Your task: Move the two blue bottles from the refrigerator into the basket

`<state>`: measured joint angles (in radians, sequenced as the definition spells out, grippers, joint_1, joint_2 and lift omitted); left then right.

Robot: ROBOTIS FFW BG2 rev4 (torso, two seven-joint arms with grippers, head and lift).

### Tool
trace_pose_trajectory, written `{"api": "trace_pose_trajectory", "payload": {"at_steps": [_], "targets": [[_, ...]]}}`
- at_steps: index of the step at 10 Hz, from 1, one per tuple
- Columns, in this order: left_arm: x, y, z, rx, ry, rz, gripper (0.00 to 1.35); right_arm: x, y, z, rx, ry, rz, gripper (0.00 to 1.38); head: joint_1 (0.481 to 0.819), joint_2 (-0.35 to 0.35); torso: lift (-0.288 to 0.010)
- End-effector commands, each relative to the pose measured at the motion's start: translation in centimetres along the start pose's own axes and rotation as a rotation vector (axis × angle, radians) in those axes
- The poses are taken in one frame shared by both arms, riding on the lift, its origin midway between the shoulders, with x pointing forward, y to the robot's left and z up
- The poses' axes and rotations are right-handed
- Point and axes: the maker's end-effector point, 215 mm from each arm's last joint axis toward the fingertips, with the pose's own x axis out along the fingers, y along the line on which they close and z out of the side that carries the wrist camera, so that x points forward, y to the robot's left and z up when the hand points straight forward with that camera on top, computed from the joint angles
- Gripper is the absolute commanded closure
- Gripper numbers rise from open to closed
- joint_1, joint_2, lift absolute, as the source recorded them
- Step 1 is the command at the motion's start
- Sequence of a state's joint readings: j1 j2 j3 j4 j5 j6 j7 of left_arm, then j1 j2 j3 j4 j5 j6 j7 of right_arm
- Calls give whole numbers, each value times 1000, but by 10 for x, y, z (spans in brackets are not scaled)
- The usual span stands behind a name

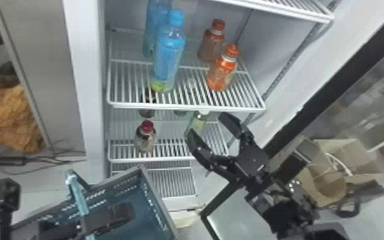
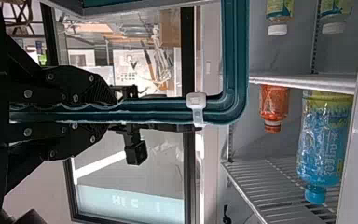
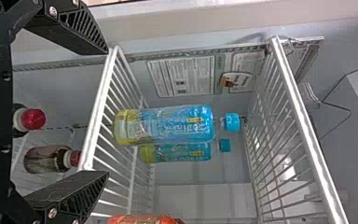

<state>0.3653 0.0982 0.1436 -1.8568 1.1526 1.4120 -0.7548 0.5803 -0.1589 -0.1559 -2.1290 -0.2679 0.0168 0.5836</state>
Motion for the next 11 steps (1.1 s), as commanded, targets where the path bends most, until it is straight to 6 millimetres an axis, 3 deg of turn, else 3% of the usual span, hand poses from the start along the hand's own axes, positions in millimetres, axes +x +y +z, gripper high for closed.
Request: {"api": "trace_pose_trajectory", "payload": {"at_steps": [1, 3, 7, 11], "targets": [[1, -1, 0, 3, 2, -1, 1202, 13, 0, 2, 0, -14, 8, 128, 695, -317, -10], [1, -1, 2, 6, 3, 0, 1202, 36, 5, 3, 17, -32, 36, 128, 695, -294, -10], [1, -1, 2, 6, 3, 0, 1202, 71, -14, 16, -17, -61, 21, 128, 695, -257, -10], [1, -1, 4, 11, 4, 3, 1202, 117, -19, 11, -10, -59, 46, 128, 695, -222, -10]]}}
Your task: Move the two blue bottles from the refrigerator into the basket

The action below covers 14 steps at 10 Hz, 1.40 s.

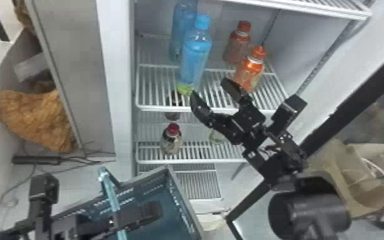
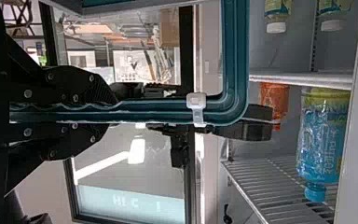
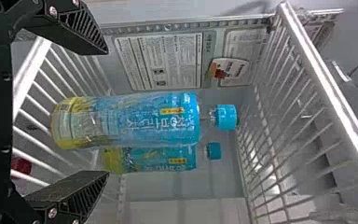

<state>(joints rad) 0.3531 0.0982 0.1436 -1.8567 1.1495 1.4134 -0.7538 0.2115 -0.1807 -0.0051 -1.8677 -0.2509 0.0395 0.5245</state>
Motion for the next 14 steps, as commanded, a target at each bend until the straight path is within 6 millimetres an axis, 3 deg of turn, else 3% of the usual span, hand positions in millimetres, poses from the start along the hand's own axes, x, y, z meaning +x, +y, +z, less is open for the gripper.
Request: {"api": "trace_pose_trajectory", "payload": {"at_steps": [1, 6, 10, 11, 13, 14], "targets": [[0, 0, 1, 2, 1, 1, 1202, 15, -3, -5, 2, 7, 9, 128, 695, -209, -10], [1, 0, 2, 4, 2, 3, 1202, 62, -2, 1, -8, 4, 44, 130, 695, -169, -10], [2, 1, 2, 3, 3, 2, 1202, 83, -5, 1, -17, 22, 48, 145, 695, -138, -10], [3, 1, 2, 2, 5, 1, 1202, 83, -7, 2, -18, 21, 44, 239, 695, -134, -10], [3, 0, 2, 2, 5, -1, 1202, 81, -11, -8, 10, 54, 35, 892, 695, -137, -10], [3, 1, 2, 2, 5, 1, 1202, 79, -12, -11, 14, 65, 32, 1127, 695, -138, -10]]}}
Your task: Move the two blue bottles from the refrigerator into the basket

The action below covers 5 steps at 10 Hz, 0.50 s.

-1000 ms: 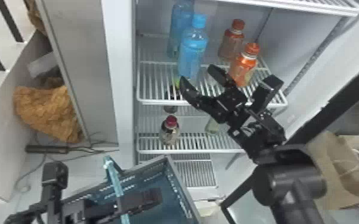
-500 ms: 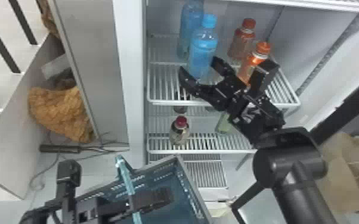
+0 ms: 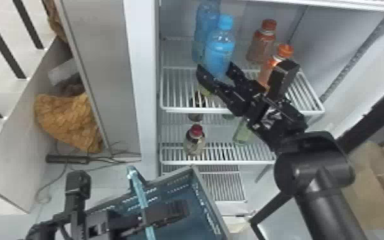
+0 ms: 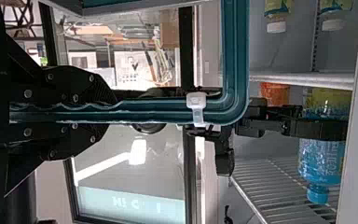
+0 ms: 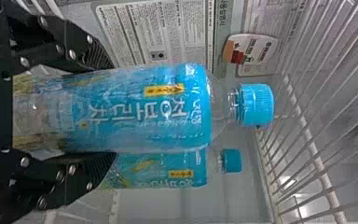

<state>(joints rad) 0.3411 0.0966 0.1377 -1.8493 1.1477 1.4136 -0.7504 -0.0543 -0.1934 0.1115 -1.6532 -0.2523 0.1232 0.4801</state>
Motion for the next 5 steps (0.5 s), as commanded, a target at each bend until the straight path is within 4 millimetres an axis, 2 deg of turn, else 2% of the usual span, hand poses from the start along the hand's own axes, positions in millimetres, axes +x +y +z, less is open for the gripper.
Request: {"api": "trace_pose_trajectory", "payload": {"at_steps": [1, 3, 5], "targets": [[0, 0, 0, 0, 0, -1, 1202, -3, -1, -3, 4, 7, -6, 1285, 695, -142, -10], [0, 0, 0, 0, 0, -1, 1202, -6, 1, -3, 0, 6, -5, 1279, 695, -147, -10], [0, 0, 0, 0, 0, 1, 1202, -13, 2, 6, -3, -22, -9, 1279, 695, -149, -10]]}}
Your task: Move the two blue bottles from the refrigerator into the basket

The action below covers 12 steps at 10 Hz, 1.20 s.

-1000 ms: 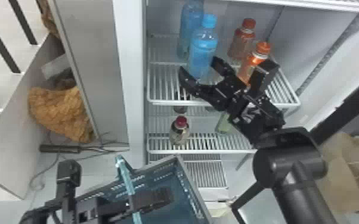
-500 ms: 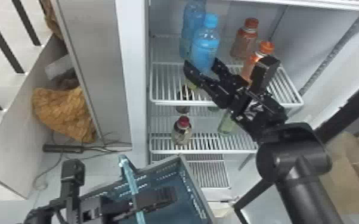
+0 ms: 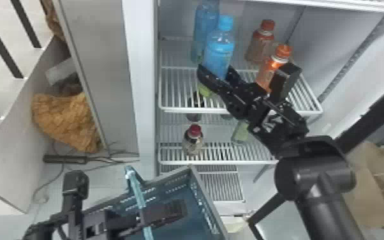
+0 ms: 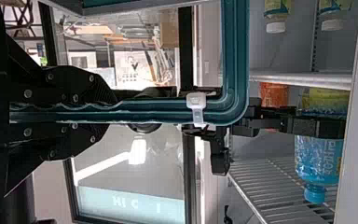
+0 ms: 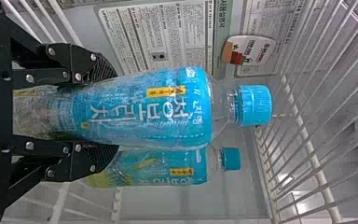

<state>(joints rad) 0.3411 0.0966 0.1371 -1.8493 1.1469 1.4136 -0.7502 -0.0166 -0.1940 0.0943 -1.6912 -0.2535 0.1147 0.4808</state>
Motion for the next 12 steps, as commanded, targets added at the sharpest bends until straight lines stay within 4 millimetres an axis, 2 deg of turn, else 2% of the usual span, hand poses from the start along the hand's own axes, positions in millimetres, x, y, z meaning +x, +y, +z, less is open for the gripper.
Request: {"api": "trace_pose_trajectory", "payload": {"at_steps": [1, 4, 7, 10, 12], "targets": [[0, 1, -1, -2, -1, 1, 1202, -9, 4, 13, -5, -27, 3, 1279, 695, -152, -10], [0, 1, -1, -2, -1, 1, 1202, -32, 29, 29, 30, -60, 41, 1279, 695, -159, -10], [-1, 3, -2, -6, -2, 6, 1202, -66, 64, 5, 104, 20, 89, 1279, 695, -154, -10], [-2, 2, -1, -5, -5, 5, 1202, -95, 108, -8, 173, 80, 161, 1279, 695, -143, -10], [-4, 3, 1, -4, -9, 9, 1202, -114, 128, -17, 204, 129, 196, 1279, 695, -125, -10]]}}
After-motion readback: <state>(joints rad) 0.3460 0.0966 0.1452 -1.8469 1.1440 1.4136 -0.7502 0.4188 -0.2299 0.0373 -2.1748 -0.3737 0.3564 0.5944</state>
